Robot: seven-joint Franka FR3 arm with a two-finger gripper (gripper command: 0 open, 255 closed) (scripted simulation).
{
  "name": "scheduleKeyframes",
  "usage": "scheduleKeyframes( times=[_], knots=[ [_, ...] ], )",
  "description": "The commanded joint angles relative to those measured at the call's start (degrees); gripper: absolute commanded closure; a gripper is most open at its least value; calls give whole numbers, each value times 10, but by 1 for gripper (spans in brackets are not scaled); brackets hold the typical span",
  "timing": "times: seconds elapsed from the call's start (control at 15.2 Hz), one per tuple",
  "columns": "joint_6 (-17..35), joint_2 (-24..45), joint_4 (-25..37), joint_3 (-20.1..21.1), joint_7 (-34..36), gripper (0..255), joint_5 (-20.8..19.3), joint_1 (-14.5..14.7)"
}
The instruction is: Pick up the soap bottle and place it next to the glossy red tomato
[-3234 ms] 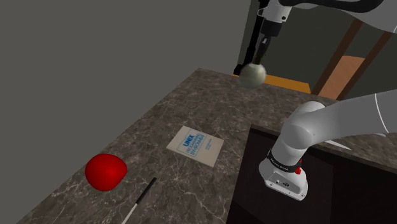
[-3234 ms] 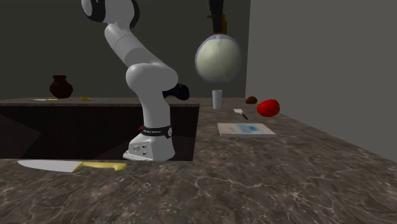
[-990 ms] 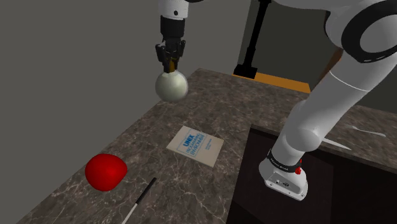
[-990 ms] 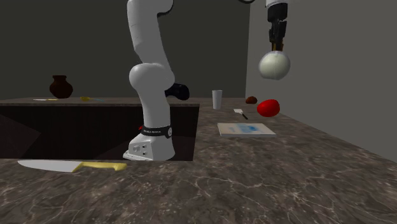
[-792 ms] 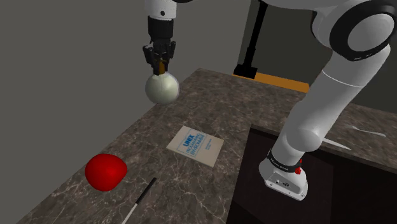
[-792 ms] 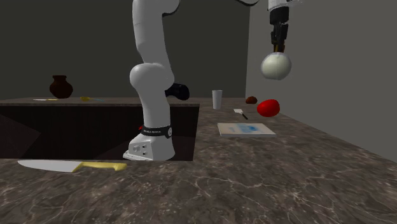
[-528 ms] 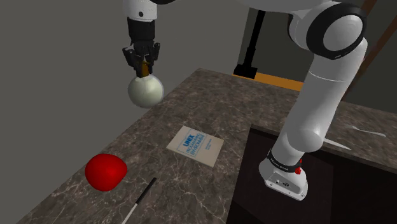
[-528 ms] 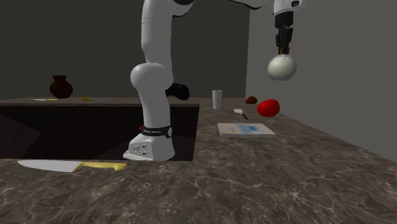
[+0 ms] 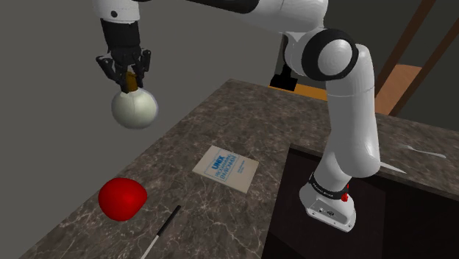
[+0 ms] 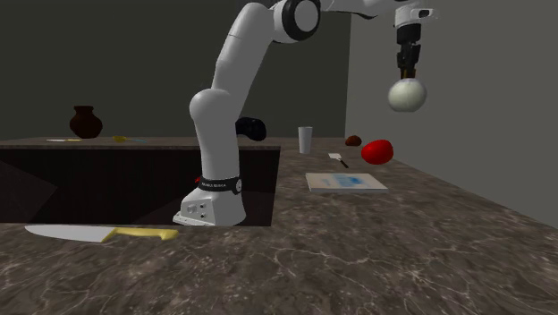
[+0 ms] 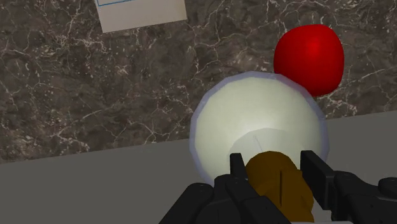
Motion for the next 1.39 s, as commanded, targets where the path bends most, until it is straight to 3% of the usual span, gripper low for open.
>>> scheduleKeyframes(
  times=[0.0,0.59,1.32],
  knots=[
    [11,6,-5,-1,4,255,-3,3],
    [103,-29,-131,1,5,255,11,-21],
    [195,-42,-237,0,7,255,15,-35]
  ],
)
